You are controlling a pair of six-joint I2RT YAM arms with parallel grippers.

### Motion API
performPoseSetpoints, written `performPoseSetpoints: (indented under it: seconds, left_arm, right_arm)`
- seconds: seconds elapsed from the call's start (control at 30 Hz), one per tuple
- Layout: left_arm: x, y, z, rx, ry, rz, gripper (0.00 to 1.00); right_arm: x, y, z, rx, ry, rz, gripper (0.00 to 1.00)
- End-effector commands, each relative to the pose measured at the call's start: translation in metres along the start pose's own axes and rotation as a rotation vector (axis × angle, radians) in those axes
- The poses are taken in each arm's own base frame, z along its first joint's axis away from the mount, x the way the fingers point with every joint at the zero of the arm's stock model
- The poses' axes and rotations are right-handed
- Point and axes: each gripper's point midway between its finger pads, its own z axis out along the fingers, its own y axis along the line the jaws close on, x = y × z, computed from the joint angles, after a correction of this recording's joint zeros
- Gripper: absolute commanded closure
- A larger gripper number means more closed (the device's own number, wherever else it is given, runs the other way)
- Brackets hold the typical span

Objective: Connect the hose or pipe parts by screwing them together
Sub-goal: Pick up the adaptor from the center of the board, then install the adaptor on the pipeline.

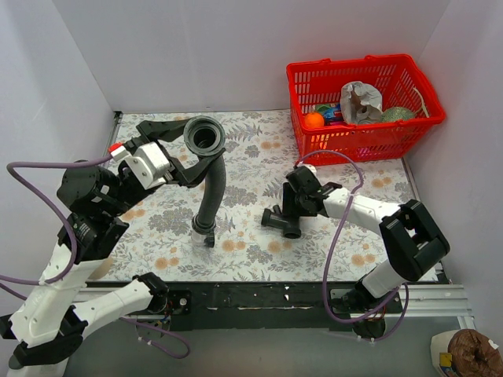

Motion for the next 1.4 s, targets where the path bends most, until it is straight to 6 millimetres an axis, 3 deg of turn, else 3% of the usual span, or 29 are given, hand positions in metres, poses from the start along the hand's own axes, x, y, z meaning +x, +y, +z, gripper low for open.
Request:
performPoseSetpoints:
  seconds: [0.0, 0.1, 0.13, 0.2, 0.23, 0.33, 0.37, 0.43, 0.5, 0.7, 0.83, 0.9, 1.1, 1.2, 1.37]
  left_arm:
    - [-0.023, -0.002, -0.009, 0.004, -0.059, -0.065, 0.70]
    - [-0.013, -0.014, -0.011, 0.036, -0.047, -0.145, 0.69]
    - [-0.005, -0.018, -0.011, 0.043, -0.037, -0.171, 0.69]
    - [0.001, -0.027, -0.012, 0.069, -0.029, -0.221, 0.71]
    - [0.010, -0.033, -0.012, 0.079, -0.011, -0.266, 0.72]
    - [0.021, -0.043, -0.013, 0.093, 0.002, -0.347, 0.75]
    - [0.032, -0.049, -0.014, 0.104, 0.016, -0.367, 0.75]
    - [0.030, -0.057, -0.015, 0.138, -0.017, -0.392, 0.75]
    - [0.036, -0.068, -0.013, 0.182, -0.013, -0.448, 0.75]
    - [0.011, -0.067, 0.006, 0.246, -0.103, -0.482, 0.73]
    - [0.005, -0.069, 0.018, 0.284, -0.132, -0.509, 0.73]
    - [0.010, -0.072, 0.024, 0.301, -0.117, -0.542, 0.73]
    - [0.012, -0.075, 0.042, 0.361, -0.117, -0.532, 0.70]
    - [0.007, -0.072, 0.049, 0.370, -0.165, -0.439, 0.67]
    - [0.009, -0.064, 0.070, 0.362, -0.212, -0.352, 0.64]
  right_arm:
    - [0.018, -0.005, -0.010, 0.003, 0.076, -0.015, 0.99]
    - [-0.052, 0.025, -0.062, -0.106, -0.138, -0.034, 0.99]
    - [-0.089, 0.041, -0.092, -0.158, -0.242, -0.035, 0.99]
    - [-0.128, 0.053, -0.143, -0.228, -0.393, -0.080, 0.99]
    - [-0.160, 0.065, -0.183, -0.280, -0.510, -0.078, 0.99]
    - [-0.201, 0.076, -0.260, -0.372, -0.725, -0.135, 0.99]
    - [-0.216, 0.080, -0.300, -0.421, -0.819, -0.142, 0.99]
    - [-0.225, 0.092, -0.340, -0.509, -0.926, -0.200, 0.99]
    - [-0.237, 0.099, -0.395, -0.599, -1.065, -0.217, 0.99]
    - [-0.241, 0.118, -0.511, -0.843, -1.320, -0.300, 0.99]
    - [-0.235, 0.127, -0.554, -0.952, -1.417, -0.334, 0.99]
    - [-0.233, 0.132, -0.563, -0.973, -1.444, -0.356, 0.99]
    - [-0.225, 0.133, -0.582, -1.036, -1.499, -0.358, 0.99]
    - [-0.221, 0.134, -0.594, -1.081, -1.529, -0.354, 0.99]
    - [-0.214, 0.150, -0.595, -1.151, -1.520, -0.379, 0.99]
